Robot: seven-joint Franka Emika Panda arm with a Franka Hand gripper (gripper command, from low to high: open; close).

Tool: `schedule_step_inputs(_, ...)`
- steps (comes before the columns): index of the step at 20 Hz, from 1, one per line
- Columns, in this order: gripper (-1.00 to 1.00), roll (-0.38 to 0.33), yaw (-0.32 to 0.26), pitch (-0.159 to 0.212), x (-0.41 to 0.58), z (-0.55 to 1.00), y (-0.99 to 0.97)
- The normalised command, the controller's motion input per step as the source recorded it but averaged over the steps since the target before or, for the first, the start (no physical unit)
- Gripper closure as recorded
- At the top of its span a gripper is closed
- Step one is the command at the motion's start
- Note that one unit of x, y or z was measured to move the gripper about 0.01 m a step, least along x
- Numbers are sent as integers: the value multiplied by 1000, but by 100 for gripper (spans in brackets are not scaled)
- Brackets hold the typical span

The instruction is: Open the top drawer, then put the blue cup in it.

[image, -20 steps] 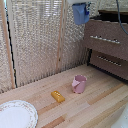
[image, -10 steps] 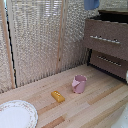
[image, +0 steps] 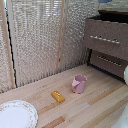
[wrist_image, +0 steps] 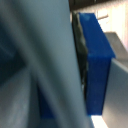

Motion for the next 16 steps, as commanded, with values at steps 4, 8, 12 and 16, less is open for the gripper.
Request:
schedule_step_inputs(4,100,63,4,19,-66,-224,-688)
schedule_step_inputs(8,100,3,14,57,0,-426,-300)
schedule_step_inputs(12,-100,25,6,12,-149,-345,142)
schedule_step_inputs(16,-100,99,-5,-58,69,312,57)
